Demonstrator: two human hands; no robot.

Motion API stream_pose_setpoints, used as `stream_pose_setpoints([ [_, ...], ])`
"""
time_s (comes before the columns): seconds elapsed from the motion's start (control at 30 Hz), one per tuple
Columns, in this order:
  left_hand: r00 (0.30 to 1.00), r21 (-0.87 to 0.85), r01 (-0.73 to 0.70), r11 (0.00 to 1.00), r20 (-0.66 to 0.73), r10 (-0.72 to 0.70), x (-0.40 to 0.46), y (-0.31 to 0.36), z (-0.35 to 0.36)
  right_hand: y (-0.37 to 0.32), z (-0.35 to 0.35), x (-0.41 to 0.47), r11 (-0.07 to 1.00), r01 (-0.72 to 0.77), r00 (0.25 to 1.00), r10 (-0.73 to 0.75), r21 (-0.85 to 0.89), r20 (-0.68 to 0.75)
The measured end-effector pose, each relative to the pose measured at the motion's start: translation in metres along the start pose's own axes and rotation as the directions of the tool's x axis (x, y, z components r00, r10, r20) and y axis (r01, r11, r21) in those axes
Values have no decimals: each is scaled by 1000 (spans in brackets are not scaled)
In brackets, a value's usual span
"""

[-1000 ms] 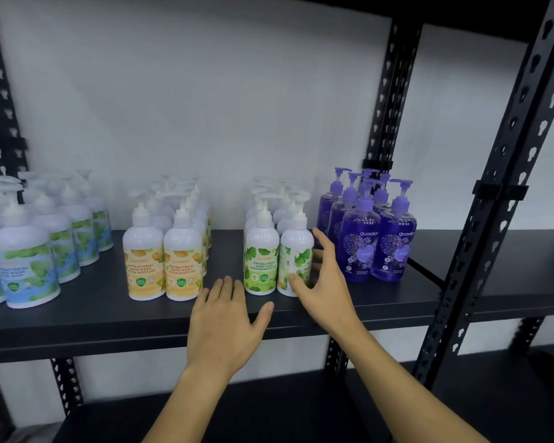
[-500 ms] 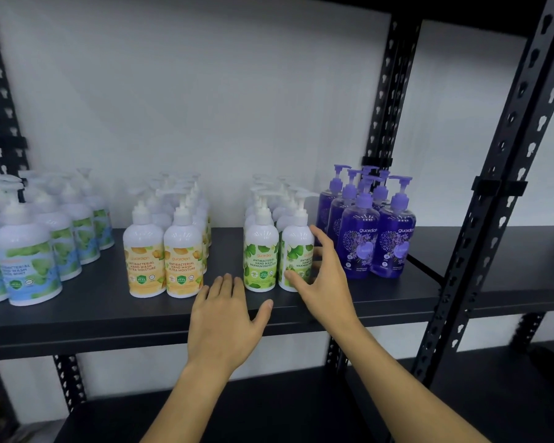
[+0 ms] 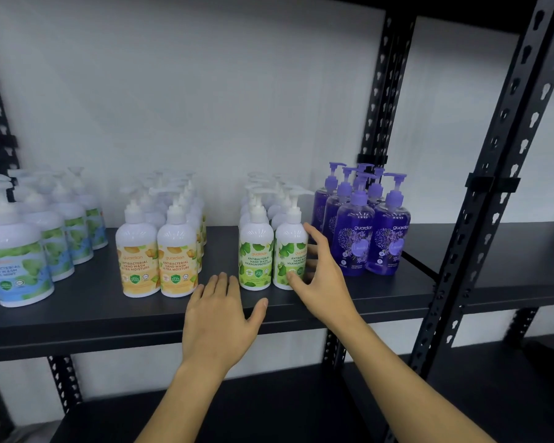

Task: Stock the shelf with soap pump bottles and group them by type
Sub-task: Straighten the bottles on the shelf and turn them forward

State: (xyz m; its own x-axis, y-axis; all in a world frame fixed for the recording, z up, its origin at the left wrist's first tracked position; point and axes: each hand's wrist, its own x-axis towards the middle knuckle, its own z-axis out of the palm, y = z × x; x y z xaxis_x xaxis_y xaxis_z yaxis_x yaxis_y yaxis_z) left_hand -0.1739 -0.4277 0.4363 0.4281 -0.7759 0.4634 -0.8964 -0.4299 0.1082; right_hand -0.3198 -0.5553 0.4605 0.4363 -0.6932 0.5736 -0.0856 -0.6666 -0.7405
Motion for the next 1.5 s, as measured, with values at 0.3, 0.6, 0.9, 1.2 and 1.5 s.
stream_pose_setpoints([
  [0.3, 1000, 8, -2, 1000, 8, 2, -1, 1, -2, 3, 4, -1, 999, 7, 1000, -7, -51, -17],
  [0.6, 1000, 9, -7, 1000, 1, 7, 0, 1, -3, 2, 6, 0, 995, 20, 998, -25, -95, -55],
  [0.9, 1000, 5, 7, 1000, 14, -7, -1, 1, -1, 2, 7, 0, 994, 22, 998, -29, -106, -64],
  [1.2, 1000, 7, 7, 1000, 12, -7, -1, 1, 0, 1, 6, 0, 993, 19, 998, -27, -118, -64],
  [1.5, 1000, -3, -11, 1000, -11, 11, -2, 2, -3, 0, 5, -3, 993, -45, 998, 41, -113, -44],
])
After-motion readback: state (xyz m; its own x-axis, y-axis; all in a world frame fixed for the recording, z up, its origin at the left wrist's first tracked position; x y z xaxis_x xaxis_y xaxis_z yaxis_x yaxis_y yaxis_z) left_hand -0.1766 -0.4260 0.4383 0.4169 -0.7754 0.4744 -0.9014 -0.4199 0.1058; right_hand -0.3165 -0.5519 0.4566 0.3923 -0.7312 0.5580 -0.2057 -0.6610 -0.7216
